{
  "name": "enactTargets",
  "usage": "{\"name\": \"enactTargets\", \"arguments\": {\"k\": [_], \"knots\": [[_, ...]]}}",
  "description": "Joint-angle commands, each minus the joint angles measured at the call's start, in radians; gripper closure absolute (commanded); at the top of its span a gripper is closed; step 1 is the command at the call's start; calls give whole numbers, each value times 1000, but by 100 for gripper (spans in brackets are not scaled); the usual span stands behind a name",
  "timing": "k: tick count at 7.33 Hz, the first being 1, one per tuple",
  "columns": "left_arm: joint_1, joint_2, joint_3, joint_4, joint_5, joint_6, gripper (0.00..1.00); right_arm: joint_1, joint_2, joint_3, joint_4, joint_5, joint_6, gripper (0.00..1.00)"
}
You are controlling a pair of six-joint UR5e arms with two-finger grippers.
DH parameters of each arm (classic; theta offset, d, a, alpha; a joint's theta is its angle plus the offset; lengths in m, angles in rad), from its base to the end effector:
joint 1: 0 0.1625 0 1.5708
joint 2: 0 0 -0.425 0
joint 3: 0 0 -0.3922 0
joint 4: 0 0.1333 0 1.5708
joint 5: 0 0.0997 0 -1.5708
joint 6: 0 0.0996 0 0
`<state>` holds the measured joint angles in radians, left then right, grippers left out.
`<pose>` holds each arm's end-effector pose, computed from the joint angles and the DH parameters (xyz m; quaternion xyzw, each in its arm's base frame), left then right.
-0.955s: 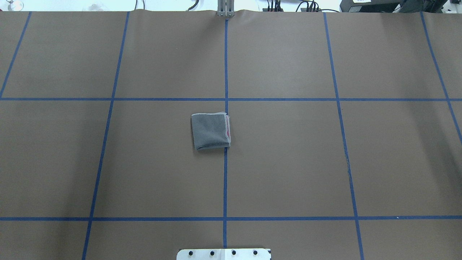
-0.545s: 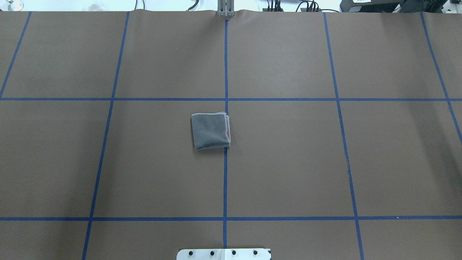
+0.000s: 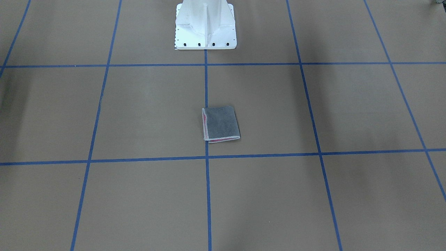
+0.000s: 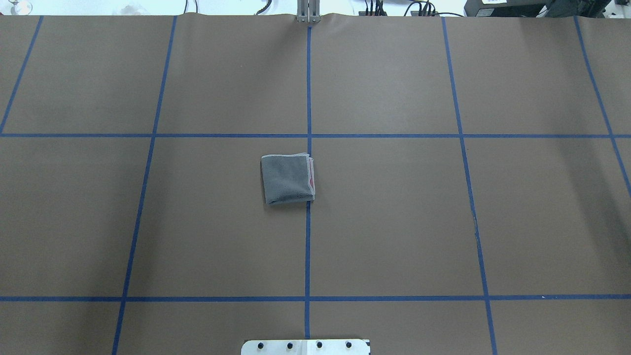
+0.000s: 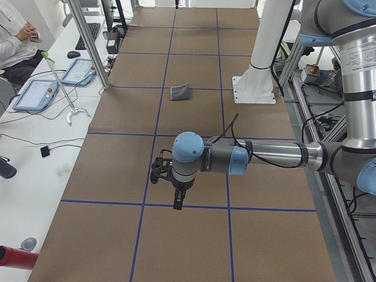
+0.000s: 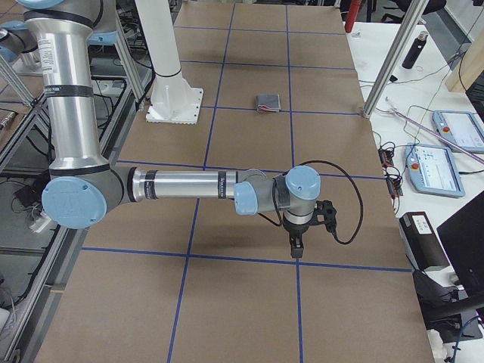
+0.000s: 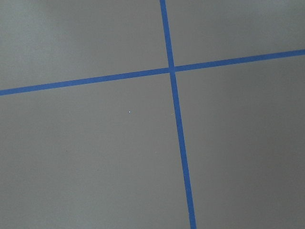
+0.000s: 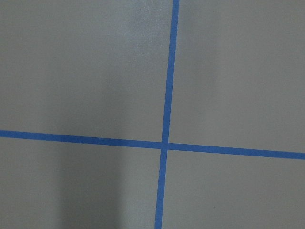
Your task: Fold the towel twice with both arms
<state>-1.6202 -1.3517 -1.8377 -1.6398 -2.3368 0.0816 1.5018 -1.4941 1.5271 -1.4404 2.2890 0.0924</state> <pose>-0.0843 -0.4031 0.6183 0.0784 0.3687 0.0367 0.9255 0.0307 -0.5385 0.6311 0.0479 -0.3553 -0.0178 0.9334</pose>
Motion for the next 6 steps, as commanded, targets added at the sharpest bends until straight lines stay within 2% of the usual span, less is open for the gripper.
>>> {"name": "enactTargets", "arguments": {"k": [1,6], "knots": [[2,0,-2,0,-1,0,0,-2,2,4,0,3,9,0],[2,0,0,0,-1,0,0,-8,5,15,0,1,52,0]]}}
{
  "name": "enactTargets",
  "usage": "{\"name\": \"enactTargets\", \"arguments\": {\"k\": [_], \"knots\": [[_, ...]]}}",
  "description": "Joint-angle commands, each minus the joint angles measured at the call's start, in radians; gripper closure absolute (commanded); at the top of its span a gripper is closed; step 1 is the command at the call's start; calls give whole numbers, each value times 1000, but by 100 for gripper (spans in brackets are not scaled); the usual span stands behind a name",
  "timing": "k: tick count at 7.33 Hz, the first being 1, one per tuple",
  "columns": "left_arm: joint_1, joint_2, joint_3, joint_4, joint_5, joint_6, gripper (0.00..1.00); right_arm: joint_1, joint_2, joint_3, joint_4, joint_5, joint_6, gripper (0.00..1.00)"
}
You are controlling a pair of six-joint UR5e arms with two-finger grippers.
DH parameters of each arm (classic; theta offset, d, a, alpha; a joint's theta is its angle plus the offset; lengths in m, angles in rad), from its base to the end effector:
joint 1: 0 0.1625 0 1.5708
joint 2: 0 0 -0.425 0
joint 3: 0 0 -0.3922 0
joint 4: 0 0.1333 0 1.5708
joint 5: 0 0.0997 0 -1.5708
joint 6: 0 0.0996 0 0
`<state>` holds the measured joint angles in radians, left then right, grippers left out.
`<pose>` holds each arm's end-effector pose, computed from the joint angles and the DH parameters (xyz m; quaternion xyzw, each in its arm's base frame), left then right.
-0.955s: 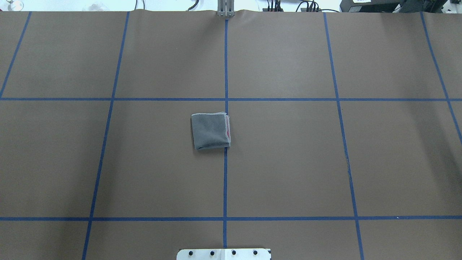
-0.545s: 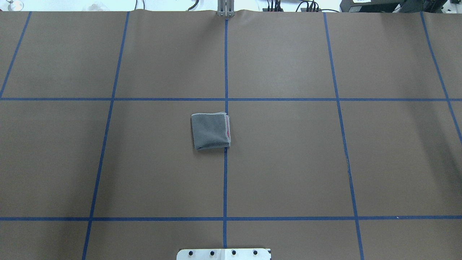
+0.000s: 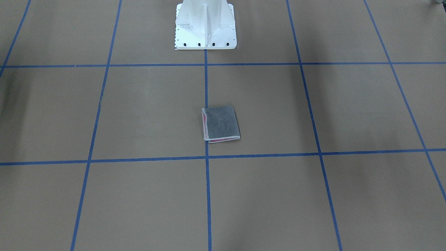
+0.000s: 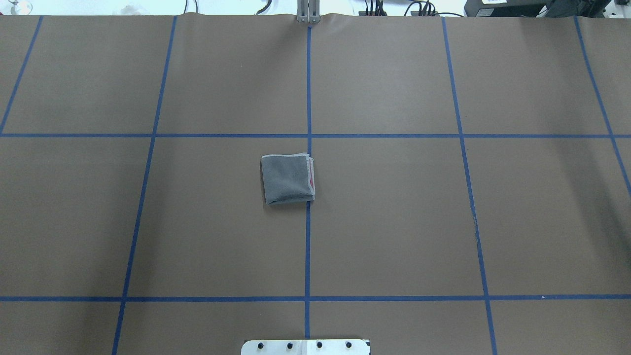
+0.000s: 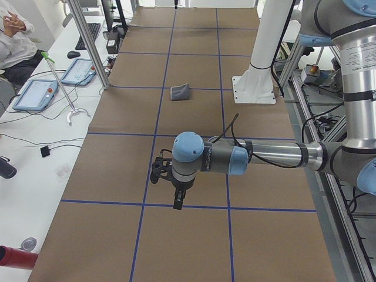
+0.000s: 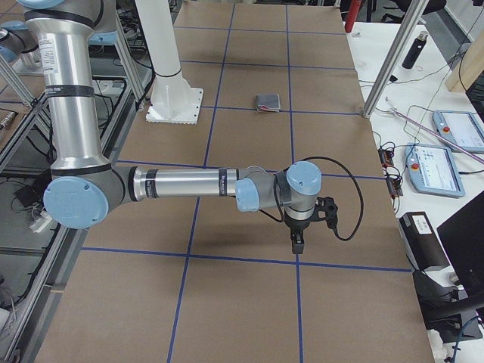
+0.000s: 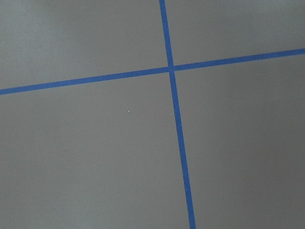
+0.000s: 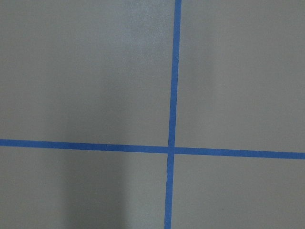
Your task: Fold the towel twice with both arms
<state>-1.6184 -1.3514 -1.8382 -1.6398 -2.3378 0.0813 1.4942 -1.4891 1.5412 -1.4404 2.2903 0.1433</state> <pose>-0.0835 -0.4031 0.6181 0.0782 0.3693 0.0375 0.9253 0.0263 -0.5416 0.6212 0.0463 -0.3578 -0.0010 0.9326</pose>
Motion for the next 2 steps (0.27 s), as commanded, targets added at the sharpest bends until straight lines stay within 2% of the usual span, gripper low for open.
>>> {"name": "enactTargets", "arguments": {"k": [1,2], "knots": [[0,0,0,0,0,0,0,0,0,-1,0,0,1,0],[0,-2,0,0,0,0,0,0,0,-1,0,0,1,0]]}}
